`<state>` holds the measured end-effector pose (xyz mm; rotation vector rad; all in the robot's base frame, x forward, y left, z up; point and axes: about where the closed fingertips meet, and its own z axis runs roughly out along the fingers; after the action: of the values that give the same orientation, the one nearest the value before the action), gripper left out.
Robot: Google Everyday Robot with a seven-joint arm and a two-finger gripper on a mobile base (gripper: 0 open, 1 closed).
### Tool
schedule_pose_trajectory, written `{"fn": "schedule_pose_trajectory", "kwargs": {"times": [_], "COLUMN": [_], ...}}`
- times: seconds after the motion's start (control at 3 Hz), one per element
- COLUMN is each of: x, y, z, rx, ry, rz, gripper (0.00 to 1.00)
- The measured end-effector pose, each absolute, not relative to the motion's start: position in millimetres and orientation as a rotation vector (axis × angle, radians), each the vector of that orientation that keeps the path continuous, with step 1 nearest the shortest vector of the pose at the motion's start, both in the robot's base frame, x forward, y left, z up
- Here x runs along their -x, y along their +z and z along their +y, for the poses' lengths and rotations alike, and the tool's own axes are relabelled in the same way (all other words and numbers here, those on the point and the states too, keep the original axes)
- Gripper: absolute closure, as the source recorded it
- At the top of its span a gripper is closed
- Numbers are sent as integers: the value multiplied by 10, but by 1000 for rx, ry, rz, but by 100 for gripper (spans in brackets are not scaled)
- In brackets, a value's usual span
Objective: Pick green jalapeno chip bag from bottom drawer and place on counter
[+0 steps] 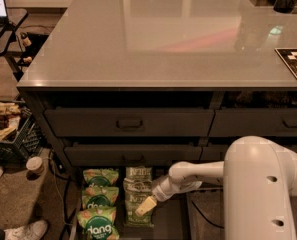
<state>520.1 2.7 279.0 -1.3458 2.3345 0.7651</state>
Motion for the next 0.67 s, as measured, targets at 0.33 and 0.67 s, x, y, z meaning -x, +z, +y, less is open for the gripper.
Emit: {"fn": "schedule_pose_trajectory", "kwargs": {"times": [0.33, 0.67], "x": [-5210, -5181], "y": [2696, 2594], "z": [24, 36], "rx": [1346, 1343], "ry": [778, 797], "rz": [2345, 2360], "gripper": [13, 14]}}
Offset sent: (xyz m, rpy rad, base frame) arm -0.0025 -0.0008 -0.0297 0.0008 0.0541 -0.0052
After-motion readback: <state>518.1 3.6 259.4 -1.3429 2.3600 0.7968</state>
